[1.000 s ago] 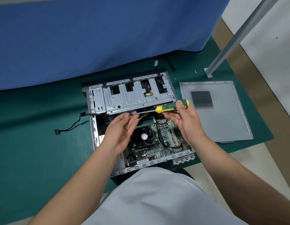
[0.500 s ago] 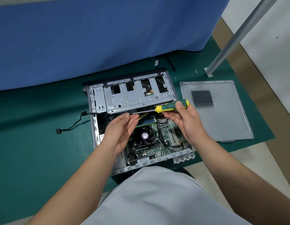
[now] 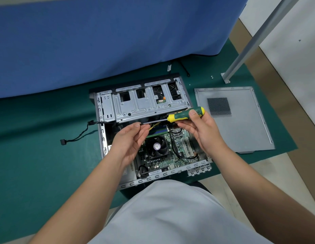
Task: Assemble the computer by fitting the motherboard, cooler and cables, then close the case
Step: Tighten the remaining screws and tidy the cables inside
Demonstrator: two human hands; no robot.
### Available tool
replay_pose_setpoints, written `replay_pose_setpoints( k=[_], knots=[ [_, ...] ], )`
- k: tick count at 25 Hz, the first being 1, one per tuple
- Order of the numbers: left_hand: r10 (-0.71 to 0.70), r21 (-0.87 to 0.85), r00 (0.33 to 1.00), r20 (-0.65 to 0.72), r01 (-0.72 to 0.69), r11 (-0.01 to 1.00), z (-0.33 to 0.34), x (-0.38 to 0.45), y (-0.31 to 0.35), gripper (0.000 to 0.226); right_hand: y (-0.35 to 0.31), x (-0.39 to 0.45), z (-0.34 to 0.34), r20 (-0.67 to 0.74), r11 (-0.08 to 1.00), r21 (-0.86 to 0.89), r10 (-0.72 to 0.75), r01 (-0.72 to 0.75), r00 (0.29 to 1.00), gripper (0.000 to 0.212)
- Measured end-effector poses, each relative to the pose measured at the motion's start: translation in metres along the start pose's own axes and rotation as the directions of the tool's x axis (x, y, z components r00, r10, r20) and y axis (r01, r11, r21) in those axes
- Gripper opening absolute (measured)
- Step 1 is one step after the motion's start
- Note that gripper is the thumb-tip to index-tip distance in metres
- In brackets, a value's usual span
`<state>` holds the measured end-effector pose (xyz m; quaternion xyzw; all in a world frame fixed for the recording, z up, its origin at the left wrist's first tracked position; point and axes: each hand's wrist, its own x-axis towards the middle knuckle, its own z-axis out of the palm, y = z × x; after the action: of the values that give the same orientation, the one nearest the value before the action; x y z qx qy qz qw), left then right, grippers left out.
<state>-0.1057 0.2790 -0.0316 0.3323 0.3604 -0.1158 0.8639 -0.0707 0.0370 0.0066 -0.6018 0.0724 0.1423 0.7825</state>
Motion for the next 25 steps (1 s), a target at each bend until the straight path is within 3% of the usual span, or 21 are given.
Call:
replay_pose_setpoints(
  k=[5, 10, 16, 19, 21, 22, 23, 25],
  knots=[
    [0.036, 0.039, 0.999, -0.011, -0.036, 0.999, 0.006, -0.003, -0.006, 0.017, -0.007, 0.005, 0.003, -0.101, 0.995, -0.101, -0.027, 0.017, 0.995, 0.022],
    [0.041, 0.021, 0.999, 0.027, -0.041, 0.999, 0.016, -0.002, -0.011, 0.017, 0.001, 0.003, -0.005, -0.225, 0.997, -0.073, -0.006, -0.011, 0.974, 0.021],
    [0.024, 0.024, 0.997, 0.072, -0.026, 0.999, 0.023, 0.003, -0.026, 0.023, 0.004, 0.004, -0.024, -0.244, 0.998, 0.01, 0.055, -0.054, 0.968, 0.023],
    [0.042, 0.196, 0.996, 0.073, -0.055, 0.979, 0.026, 0.007, -0.038, 0.02, -0.006, 0.007, -0.034, -0.275, 0.999, -0.017, 0.03, -0.036, 0.961, 0.021],
    [0.101, 0.462, 0.992, 0.081, -0.127, 0.878, 0.028, 0.009, -0.049, 0.017, -0.017, 0.011, -0.043, -0.312, 0.986, -0.167, -0.07, 0.018, 0.948, 0.02],
    [0.141, 0.611, 0.983, 0.116, -0.183, 0.77, 0.029, 0.01, -0.054, 0.016, -0.023, 0.013, -0.047, -0.313, 0.959, -0.279, -0.137, 0.047, 0.94, 0.019],
    [0.179, 0.749, 0.967, 0.182, -0.254, 0.612, 0.029, 0.011, -0.059, 0.015, -0.027, 0.014, -0.051, -0.298, 0.92, -0.386, -0.197, 0.071, 0.934, 0.018],
    [0.171, 0.901, 0.913, 0.37, -0.398, 0.175, 0.033, 0.014, -0.067, 0.014, -0.033, 0.016, -0.057, -0.244, 0.84, -0.532, -0.274, 0.108, 0.93, 0.017]
  ],
)
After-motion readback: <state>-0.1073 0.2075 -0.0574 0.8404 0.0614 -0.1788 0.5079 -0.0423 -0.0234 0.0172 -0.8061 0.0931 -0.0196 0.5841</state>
